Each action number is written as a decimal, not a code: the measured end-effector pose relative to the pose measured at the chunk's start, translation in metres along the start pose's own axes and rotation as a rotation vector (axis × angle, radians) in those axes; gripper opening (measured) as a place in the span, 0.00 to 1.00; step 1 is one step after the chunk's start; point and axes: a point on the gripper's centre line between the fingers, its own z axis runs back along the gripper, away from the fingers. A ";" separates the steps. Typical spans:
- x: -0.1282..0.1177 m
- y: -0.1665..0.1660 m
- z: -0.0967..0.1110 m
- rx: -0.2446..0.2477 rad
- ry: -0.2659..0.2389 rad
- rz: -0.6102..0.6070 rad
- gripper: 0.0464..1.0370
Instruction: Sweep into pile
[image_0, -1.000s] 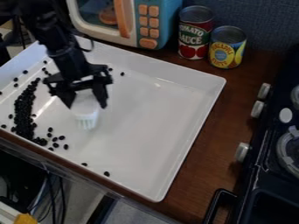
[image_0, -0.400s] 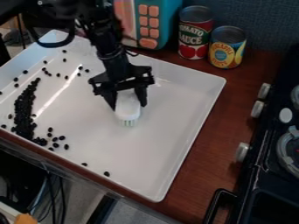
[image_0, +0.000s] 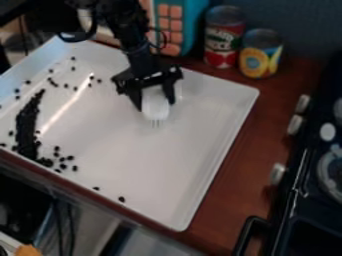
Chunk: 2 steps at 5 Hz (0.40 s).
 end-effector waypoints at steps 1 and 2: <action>0.015 0.003 0.001 -0.007 -0.018 0.027 0.71; 0.030 0.023 0.005 -0.015 -0.035 0.102 0.71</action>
